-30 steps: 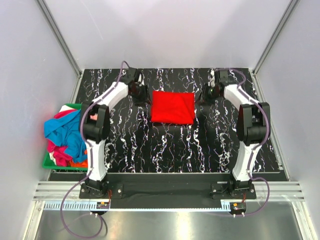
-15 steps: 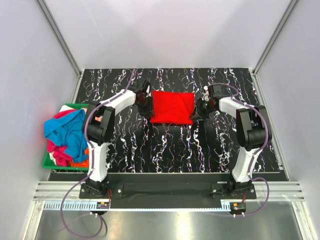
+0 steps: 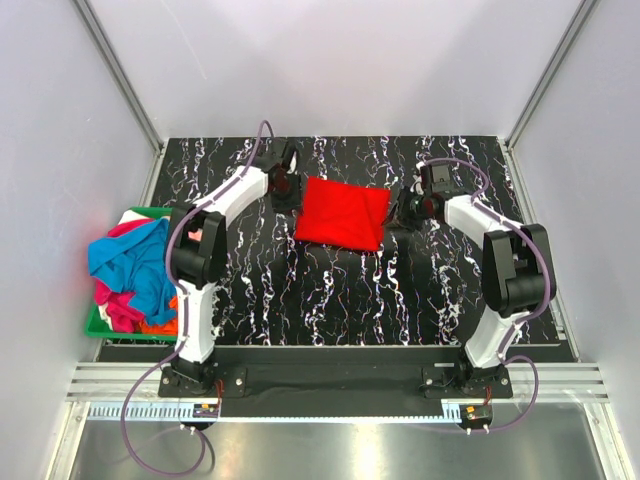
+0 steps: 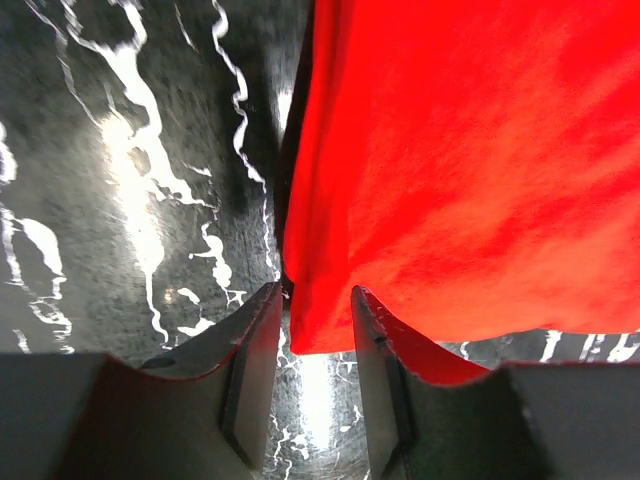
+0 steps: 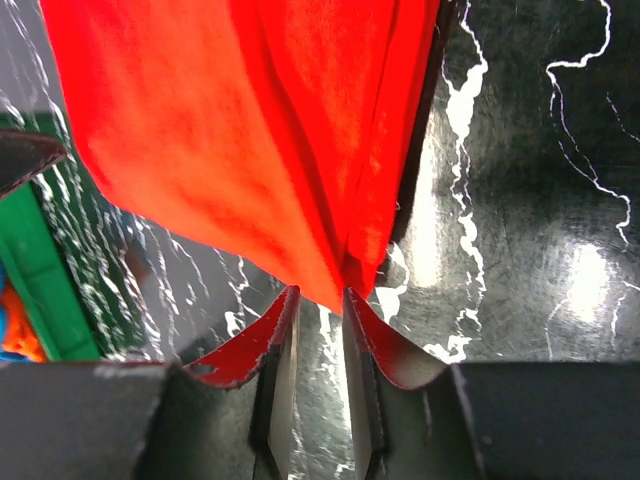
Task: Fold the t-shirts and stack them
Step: Fold the tshirt
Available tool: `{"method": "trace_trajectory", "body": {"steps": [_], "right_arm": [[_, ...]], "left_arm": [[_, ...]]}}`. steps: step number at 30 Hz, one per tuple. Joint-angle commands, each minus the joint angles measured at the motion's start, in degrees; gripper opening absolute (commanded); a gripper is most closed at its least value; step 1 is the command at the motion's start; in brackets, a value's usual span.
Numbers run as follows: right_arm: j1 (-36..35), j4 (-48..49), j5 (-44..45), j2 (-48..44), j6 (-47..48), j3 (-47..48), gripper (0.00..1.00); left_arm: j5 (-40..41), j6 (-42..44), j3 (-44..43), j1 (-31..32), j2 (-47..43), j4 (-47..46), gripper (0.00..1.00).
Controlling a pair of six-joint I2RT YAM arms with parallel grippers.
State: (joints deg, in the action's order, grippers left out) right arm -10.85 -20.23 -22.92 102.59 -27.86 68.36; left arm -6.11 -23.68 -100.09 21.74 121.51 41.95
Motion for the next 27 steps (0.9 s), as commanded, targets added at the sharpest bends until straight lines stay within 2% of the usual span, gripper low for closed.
{"method": "trace_trajectory", "body": {"steps": [1,5,11,17,27], "right_arm": [[0.22,1.33,2.0,0.33,-4.13,2.3,0.3],[0.22,3.08,3.41,1.39,-9.65,1.52,0.29],[0.22,11.43,-0.02,4.64,-13.71,-0.33,0.3],[0.13,13.45,0.85,6.75,-13.02,-1.03,0.35],[0.04,15.92,0.59,9.91,-13.01,-1.47,0.33]], "left_arm": [[0.57,0.92,-2.12,0.41,-4.97,1.38,0.4],[-0.74,0.3,-0.46,1.38,-5.24,0.85,0.4],[-1.8,0.57,0.25,1.38,-1.03,-0.64,0.39],[0.3,0.92,0.42,1.29,2.49,-1.17,0.39],[0.57,1.27,0.6,0.85,4.35,-1.79,0.39]]}}
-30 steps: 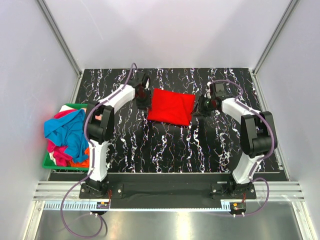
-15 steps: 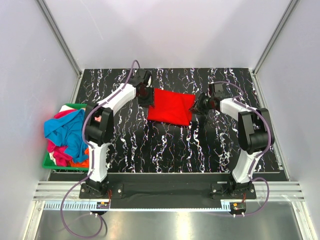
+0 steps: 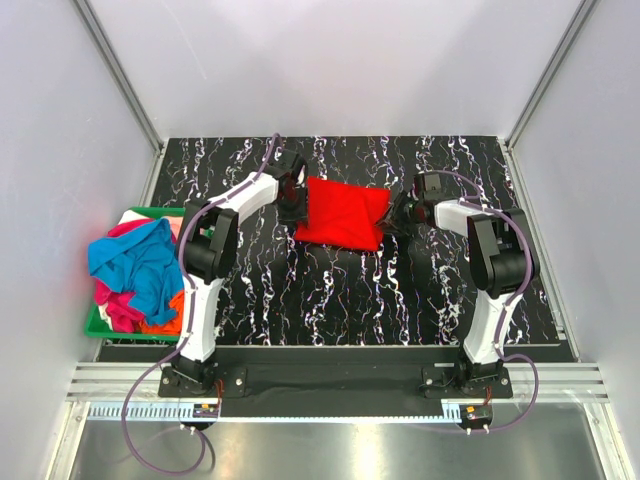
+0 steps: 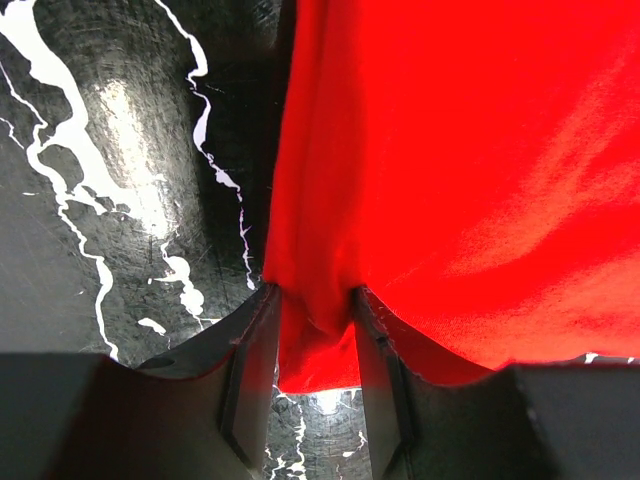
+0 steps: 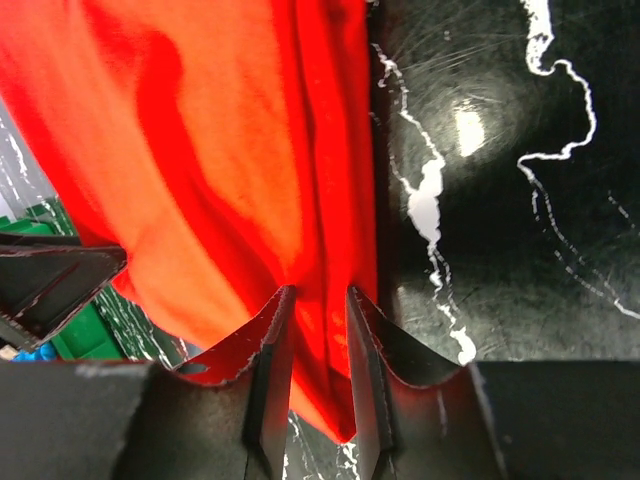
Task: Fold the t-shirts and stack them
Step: Fold the tshirt
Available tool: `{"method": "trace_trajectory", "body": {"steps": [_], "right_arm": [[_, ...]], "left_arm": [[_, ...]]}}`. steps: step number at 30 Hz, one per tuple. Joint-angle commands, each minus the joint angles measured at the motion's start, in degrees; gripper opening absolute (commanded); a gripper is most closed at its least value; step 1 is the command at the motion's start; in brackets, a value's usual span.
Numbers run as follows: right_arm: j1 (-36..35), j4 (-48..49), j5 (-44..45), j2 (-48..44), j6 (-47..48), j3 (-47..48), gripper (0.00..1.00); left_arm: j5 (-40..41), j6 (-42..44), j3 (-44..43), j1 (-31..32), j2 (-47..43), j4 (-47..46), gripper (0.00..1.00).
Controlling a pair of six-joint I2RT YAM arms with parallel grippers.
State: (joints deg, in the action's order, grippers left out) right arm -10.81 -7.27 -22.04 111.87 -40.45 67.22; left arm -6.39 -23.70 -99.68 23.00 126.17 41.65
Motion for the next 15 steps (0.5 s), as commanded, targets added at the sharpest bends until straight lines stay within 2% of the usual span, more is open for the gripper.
{"method": "trace_trajectory", "body": {"steps": [1,7,15], "right_arm": [[0.0,3.22,-0.37,0.71,-0.51,-0.34,0.33],[-0.18,4.28,-0.72,0.54,-0.6,-0.78,0.29],[-0.35,5.25,-1.51,0.89,-1.3,-0.95,0.28]], "left_arm": [[0.86,1.29,0.19,-0.5,-0.31,-1.48,0.39],[0.77,1.38,0.36,-0.5,-0.75,-1.48,0.39],[0.5,1.12,0.45,-0.5,-1.19,-1.66,0.39]]}}
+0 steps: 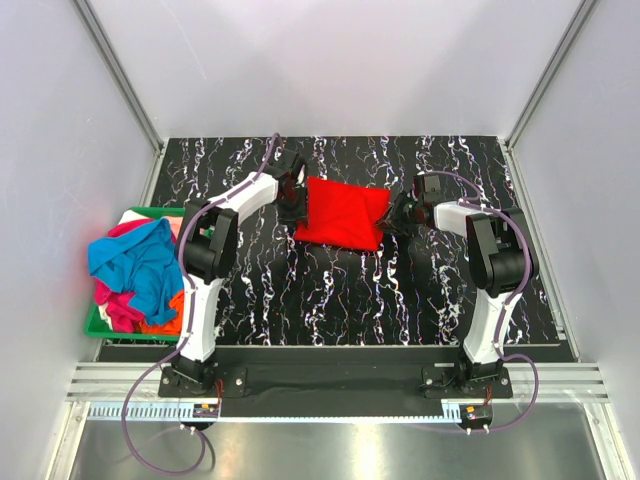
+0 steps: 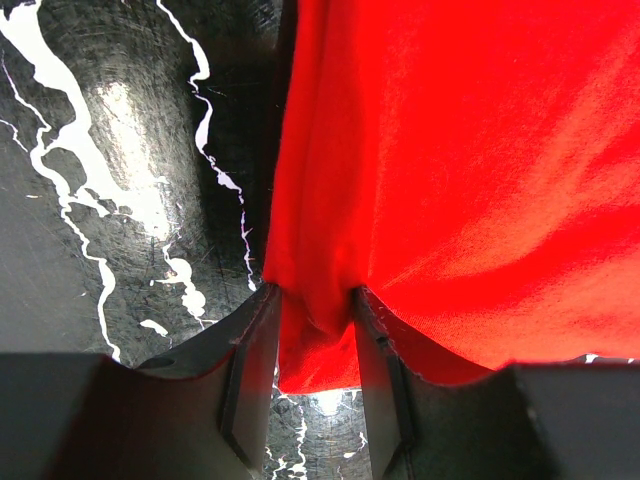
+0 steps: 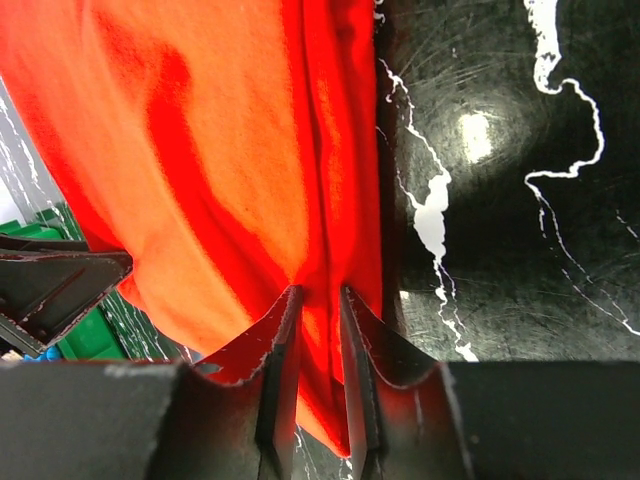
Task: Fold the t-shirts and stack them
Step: Fold the tshirt
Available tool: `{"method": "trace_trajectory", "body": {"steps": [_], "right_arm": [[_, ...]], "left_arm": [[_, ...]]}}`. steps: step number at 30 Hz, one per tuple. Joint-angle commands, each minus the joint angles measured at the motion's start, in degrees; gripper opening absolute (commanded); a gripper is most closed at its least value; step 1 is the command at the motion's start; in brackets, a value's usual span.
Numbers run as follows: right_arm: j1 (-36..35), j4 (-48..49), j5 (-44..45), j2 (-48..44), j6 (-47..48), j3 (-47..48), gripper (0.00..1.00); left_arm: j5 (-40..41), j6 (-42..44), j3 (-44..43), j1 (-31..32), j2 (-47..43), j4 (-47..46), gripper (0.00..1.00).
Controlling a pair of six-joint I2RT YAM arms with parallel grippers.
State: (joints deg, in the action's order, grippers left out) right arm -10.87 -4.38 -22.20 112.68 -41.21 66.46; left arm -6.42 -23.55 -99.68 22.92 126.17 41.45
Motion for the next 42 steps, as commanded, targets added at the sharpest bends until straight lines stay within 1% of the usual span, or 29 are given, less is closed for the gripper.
{"method": "trace_trajectory", "body": {"steps": [1,3,10,16,19,25,28,31,36,42], "right_arm": [[-0.29,2.53,-1.27,0.08,-0.71,-0.27,0.29],[-0.46,2.8,-1.36,0.17,-0.8,-0.45,0.31],[-0.64,3.5,-1.97,0.43,-1.15,-0.36,0.31],[-0.64,3.68,-2.33,0.87,-1.15,-0.27,0.27],[-0.64,3.59,-2.06,0.87,-1.33,-0.54,0.31],[-0.73,3.68,-1.27,0.87,-0.71,-0.89,0.31],[-0.64,3.77,-1.62,1.31,-0.45,-0.8,0.24],[-0.64,3.85,-2.33,1.57,0.34,-0.36,0.0],[-0.03,2.63,0.04,-1.5,2.01,-0.98,0.0],[1.2,1.13,0.31,-3.61,3.68,-1.33,0.0]], "left_arm": [[0.44,0.96,0.54,-0.42,-1.19,-1.46,0.39],[0.35,0.88,0.54,-0.42,-1.19,-1.46,0.39],[0.26,0.7,0.54,-0.42,-1.01,-1.55,0.39],[0.26,0.79,0.36,-0.42,-0.22,-1.72,0.39],[0.26,0.79,0.36,-0.42,-0.13,-1.72,0.39],[0.35,0.79,0.19,-0.42,-0.31,-1.73,0.39],[0.44,0.79,0.1,-0.42,-0.13,-1.73,0.39],[0.88,0.88,-0.16,-0.5,0.39,-1.64,0.39],[2.55,0.88,0.1,-0.94,0.92,-1.55,0.39],[3.78,1.14,0.62,-1.73,1.8,-1.46,0.39]]}}
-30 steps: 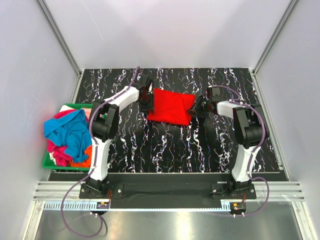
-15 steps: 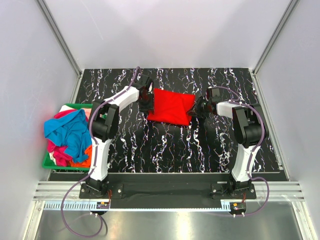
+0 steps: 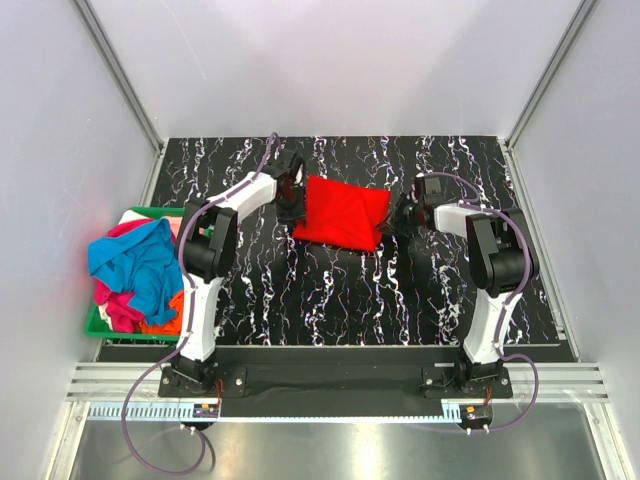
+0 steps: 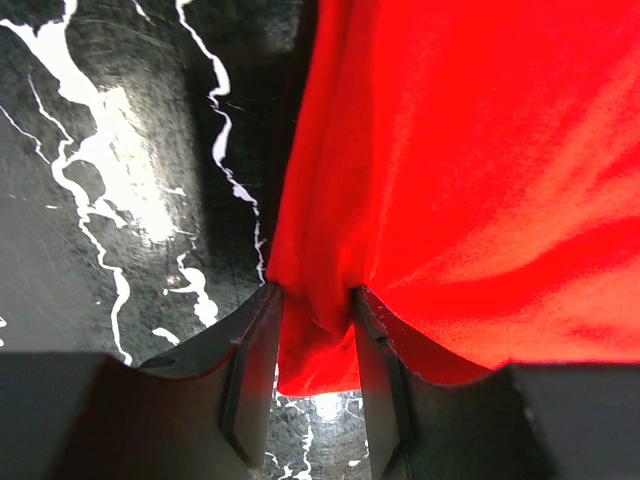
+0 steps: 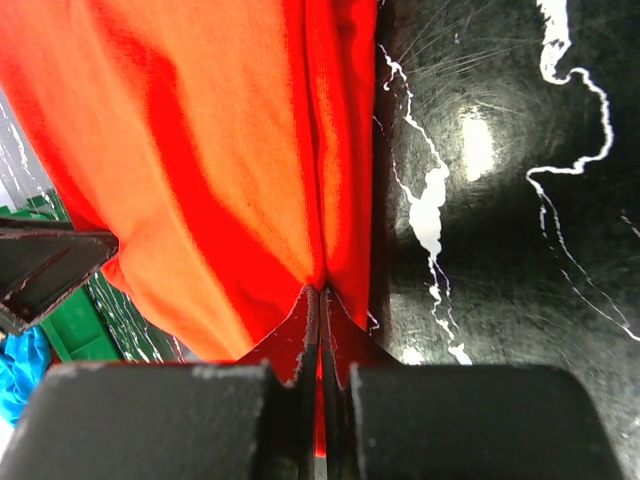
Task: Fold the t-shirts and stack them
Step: Fold the tshirt
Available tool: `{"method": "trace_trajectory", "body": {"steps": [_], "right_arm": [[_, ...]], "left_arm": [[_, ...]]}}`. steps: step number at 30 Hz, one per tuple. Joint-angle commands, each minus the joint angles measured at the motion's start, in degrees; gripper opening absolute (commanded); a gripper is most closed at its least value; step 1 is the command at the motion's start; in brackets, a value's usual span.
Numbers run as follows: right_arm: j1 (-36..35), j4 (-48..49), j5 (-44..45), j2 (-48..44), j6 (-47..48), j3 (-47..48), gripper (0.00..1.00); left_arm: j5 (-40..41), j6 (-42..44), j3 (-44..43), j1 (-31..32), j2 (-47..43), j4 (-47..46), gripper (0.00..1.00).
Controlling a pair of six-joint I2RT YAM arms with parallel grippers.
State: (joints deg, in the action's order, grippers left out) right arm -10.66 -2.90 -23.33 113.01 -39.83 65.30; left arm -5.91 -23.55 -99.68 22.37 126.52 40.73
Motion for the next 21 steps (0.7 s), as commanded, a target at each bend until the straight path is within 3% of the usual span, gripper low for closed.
{"method": "trace_trajectory", "body": {"steps": [1,21], "right_arm": [[1.34,-0.53,1.45,-4.03,2.48,-0.17,0.0],[3.1,-5.1,2.33,-4.11,6.96,2.9,0.0]], "left_arm": [[3.28,1.23,0.63,-1.28,1.54,-0.74,0.39],[4.33,2.11,0.28,-1.45,2.24,-0.39,0.38]]}}
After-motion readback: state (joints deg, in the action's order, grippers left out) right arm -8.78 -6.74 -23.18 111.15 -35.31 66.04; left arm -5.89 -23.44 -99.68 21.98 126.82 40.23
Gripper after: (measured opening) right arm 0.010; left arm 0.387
